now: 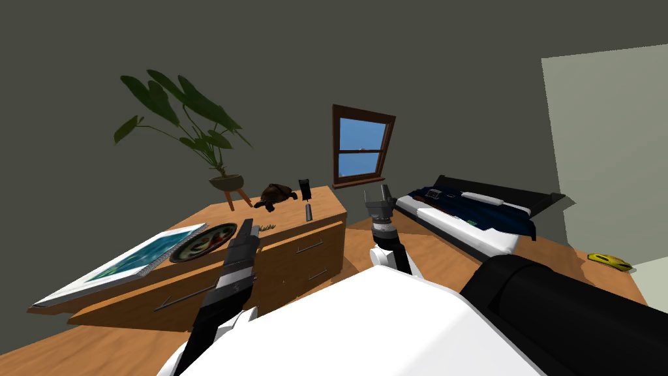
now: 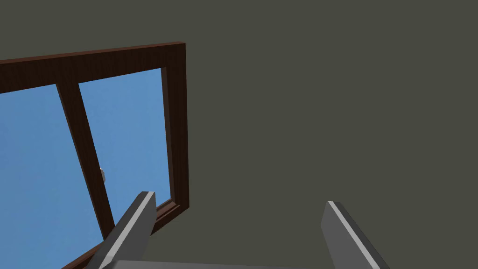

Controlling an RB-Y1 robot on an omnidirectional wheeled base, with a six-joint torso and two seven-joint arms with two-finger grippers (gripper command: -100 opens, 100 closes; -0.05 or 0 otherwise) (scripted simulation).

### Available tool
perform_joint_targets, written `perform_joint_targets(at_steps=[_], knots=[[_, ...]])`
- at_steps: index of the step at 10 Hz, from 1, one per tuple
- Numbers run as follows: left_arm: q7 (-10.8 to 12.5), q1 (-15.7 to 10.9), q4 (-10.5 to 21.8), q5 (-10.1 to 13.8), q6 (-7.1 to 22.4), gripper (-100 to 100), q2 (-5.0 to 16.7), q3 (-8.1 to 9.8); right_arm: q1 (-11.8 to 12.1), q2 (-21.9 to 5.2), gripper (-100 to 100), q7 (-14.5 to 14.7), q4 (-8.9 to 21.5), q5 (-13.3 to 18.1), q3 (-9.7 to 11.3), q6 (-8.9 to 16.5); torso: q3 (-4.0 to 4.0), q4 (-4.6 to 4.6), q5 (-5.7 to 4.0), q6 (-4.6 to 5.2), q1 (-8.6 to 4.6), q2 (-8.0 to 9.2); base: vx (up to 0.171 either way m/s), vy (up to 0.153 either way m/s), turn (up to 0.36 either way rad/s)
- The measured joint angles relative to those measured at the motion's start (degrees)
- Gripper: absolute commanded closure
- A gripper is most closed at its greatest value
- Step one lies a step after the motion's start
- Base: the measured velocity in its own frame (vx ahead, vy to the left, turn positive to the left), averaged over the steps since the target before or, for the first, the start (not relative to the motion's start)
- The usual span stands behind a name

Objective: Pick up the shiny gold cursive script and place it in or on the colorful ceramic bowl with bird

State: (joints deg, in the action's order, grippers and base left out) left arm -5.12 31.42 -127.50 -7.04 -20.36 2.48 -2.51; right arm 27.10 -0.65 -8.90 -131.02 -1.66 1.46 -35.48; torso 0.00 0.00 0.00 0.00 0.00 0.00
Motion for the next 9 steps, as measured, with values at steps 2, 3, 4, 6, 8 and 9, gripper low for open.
perform_joint_targets(at_steps=[2, 3, 4, 6, 8, 9], knots=[[0.3, -3.1, 1.8, 0.4, 2.3, -100, 1.6, 0.18, 0.0, 0.0, 0, 0.0, 0.0, 0.0, 0.0, 0.0, 0.12, 0.04, 0.01, 0.01, 0.06, 0.21, -0.078, 0.019, 0.017], [0.4, -4.7, 2.8, 0.6, 3.7, -100, 2.1, 0.20, 0.0, 0.0, 0, 0.0, 0.0, 0.0, 0.0, 0.0, 0.15, 0.06, 0.02, 0.00, 0.10, 0.26, -0.058, 0.025, 0.004], [0.6, -5.7, 3.2, 0.8, 4.8, -100, 2.5, 0.36, 0.0, 0.0, 0, 0.0, 0.0, 0.0, 0.0, 0.0, 0.13, 0.05, 0.02, 0.00, 0.10, 0.22, -0.057, 0.029, 0.014], [1.1, -9.2, 5.2, 1.4, 8.1, -100, 3.5, 0.66, 0.0, 0.0, 0, 0.0, 0.0, 0.0, 0.0, 0.0, 0.15, 0.06, 0.03, 0.00, 0.12, 0.27, -0.074, 0.024, 0.015], [1.9, -12.4, 7.0, 2.2, 10.9, -100, 4.7, 1.36, 0.0, 0.0, 0, 0.0, 0.0, 0.0, 0.0, 0.0, 0.13, 0.05, 0.02, 0.00, 0.10, 0.23, -0.060, 0.020, 0.012], [2.0, -14.0, 7.6, 2.3, 12.2, -100, 4.7, 1.34, 0.0, 0.0, 0, 0.0, 0.0, 0.0, 0.0, 0.0, 0.12, 0.05, 0.02, 0.01, 0.07, 0.19, -0.055, 0.023, 0.015]])
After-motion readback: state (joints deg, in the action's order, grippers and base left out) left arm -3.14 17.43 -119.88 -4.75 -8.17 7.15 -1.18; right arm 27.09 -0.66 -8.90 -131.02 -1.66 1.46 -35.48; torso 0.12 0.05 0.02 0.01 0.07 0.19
